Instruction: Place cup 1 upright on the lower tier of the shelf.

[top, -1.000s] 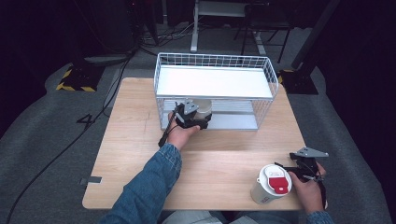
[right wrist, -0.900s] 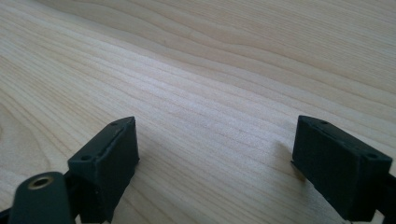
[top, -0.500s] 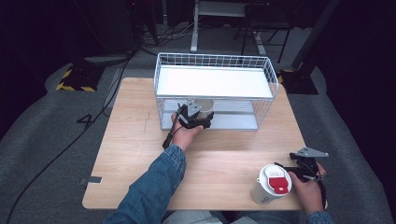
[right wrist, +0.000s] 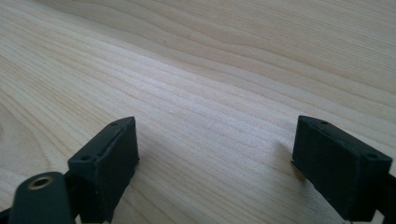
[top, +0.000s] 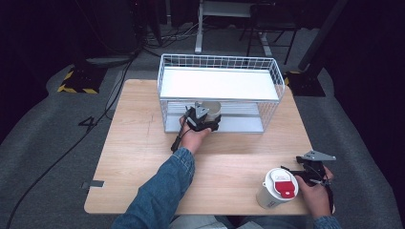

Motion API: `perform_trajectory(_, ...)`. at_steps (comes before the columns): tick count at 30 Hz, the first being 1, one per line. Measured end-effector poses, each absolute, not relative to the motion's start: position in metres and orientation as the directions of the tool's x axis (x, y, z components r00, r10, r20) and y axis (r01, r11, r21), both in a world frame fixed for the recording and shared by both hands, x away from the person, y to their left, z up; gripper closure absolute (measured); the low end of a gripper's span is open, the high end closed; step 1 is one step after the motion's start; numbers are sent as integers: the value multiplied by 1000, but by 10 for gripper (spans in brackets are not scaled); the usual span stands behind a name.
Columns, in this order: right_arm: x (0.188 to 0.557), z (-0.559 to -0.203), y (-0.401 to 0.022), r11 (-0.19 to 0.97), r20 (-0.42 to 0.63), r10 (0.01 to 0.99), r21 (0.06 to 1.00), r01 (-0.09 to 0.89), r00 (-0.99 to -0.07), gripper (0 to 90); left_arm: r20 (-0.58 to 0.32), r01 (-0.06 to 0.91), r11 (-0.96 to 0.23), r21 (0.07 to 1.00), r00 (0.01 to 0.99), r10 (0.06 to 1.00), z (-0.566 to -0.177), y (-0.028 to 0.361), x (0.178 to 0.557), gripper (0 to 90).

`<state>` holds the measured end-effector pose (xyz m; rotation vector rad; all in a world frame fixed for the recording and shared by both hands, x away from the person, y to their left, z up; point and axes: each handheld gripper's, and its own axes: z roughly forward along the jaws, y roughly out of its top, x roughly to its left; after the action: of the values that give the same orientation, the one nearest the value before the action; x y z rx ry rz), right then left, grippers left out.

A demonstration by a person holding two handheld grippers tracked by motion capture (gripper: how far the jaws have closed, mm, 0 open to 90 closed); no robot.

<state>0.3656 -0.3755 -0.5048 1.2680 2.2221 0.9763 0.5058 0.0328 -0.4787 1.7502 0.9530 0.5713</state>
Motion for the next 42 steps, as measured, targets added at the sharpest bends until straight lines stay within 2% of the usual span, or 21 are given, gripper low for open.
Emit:
perform_trajectory(7, 366, -505, -375, 344, -1, 861, 737, 582, -508, 146, -83, 366, -164, 916, 573, 815, -480, 30, 511, 215)
perform_trajectory(11, 366, -505, -375, 344, -1, 861, 737, 582, -508, 146, -84, 388, -136, 912, 502, 861, -482, 30, 509, 214)
perform_trajectory(13, 366, -505, -375, 344, -1, 861, 737, 582, -508, 146, -81, 375, -152, 914, 538, 839, -484, 30, 512, 210)
perform_trajectory(16, 366, -505, -375, 344, -2, 861, 737, 581, -508, 146, -72, 391, -144, 909, 488, 870, -485, 28, 511, 138)
perform_trajectory(18, 366, -505, -375, 344, -1, 861, 737, 582, -508, 146, -77, 379, -142, 915, 507, 858, -486, 29, 514, 145)
perform_trajectory(19, 366, -505, -375, 344, -2, 861, 737, 581, -508, 146, -92, 396, -116, 911, 469, 879, -485, 29, 512, 151)
perform_trajectory(22, 366, -505, -375, 344, -1, 861, 737, 582, -508, 146, -87, 383, -126, 915, 493, 866, -485, 29, 514, 153)
perform_trajectory(26, 366, -505, -375, 344, -1, 861, 738, 581, -508, 146, -131, 407, -83, 909, 469, 873, -483, 30, 511, 154)
perform_trajectory(28, 366, -505, -375, 344, -1, 861, 737, 582, -508, 146, -151, 409, -78, 909, 500, 853, -482, 31, 511, 154)
perform_trajectory(42, 366, -505, -375, 345, -1, 861, 737, 581, -508, 146, -128, 356, -93, 930, 549, 826, -475, 41, 494, 154)
